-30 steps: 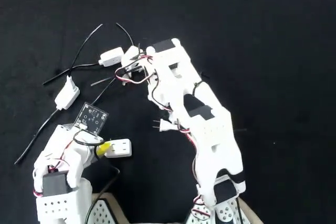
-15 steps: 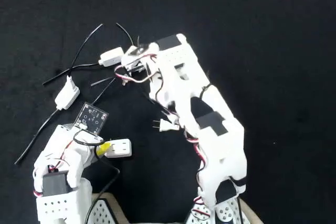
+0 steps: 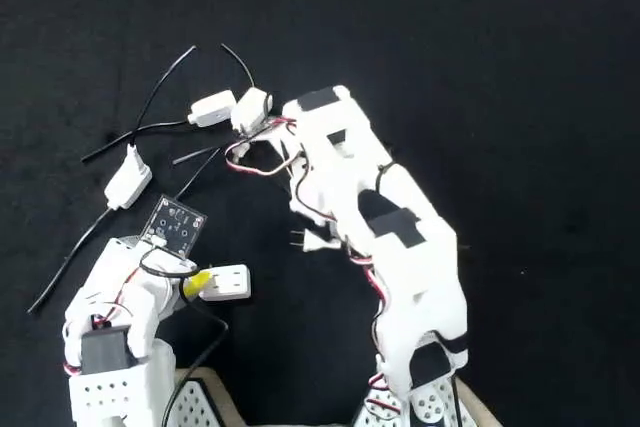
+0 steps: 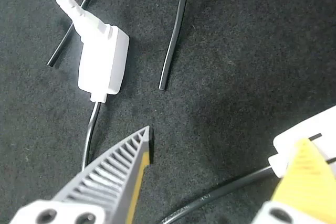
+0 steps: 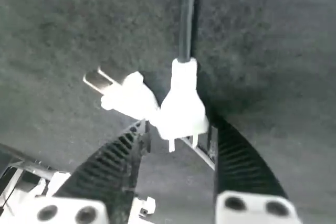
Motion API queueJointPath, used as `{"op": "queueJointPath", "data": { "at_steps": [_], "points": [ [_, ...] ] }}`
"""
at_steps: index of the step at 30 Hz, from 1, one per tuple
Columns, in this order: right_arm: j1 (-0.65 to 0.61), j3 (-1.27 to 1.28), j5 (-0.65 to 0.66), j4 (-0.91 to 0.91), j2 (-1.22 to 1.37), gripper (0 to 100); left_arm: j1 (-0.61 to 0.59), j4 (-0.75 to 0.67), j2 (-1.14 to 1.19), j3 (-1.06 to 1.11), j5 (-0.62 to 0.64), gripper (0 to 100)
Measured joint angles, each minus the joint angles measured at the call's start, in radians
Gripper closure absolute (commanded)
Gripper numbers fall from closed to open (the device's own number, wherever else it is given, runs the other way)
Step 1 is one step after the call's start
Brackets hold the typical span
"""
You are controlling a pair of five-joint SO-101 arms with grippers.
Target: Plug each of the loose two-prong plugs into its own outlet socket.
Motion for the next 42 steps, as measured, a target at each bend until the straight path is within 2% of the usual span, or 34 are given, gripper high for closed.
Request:
{"op": "queueJointPath", "data": {
  "at_steps": [12, 18, 28, 34, 42],
  "points": [
    [0.002, -0.044, 0.003, -0.015, 0.043, 83.2, 0.0, -0.002, 0.0, 0.0, -0.037, 60],
    [0.003, -0.044, 0.003, -0.02, 0.044, 97.5, 0.0, -0.002, 0.0, 0.0, -0.037, 60],
    [0.005, -0.103, -0.11, -0.046, 0.049, 98.6, 0.003, -0.002, 0.0, 0.006, -0.037, 60],
    [0.003, -0.16, -0.124, -0.048, 0.051, 98.6, 0.003, -0.002, 0.0, 0.008, -0.038, 60],
    [0.003, -0.325, -0.123, 0.054, 0.051, 98.6, 0.003, -0.002, 0.0, 0.008, -0.038, 60]
  ]
}}
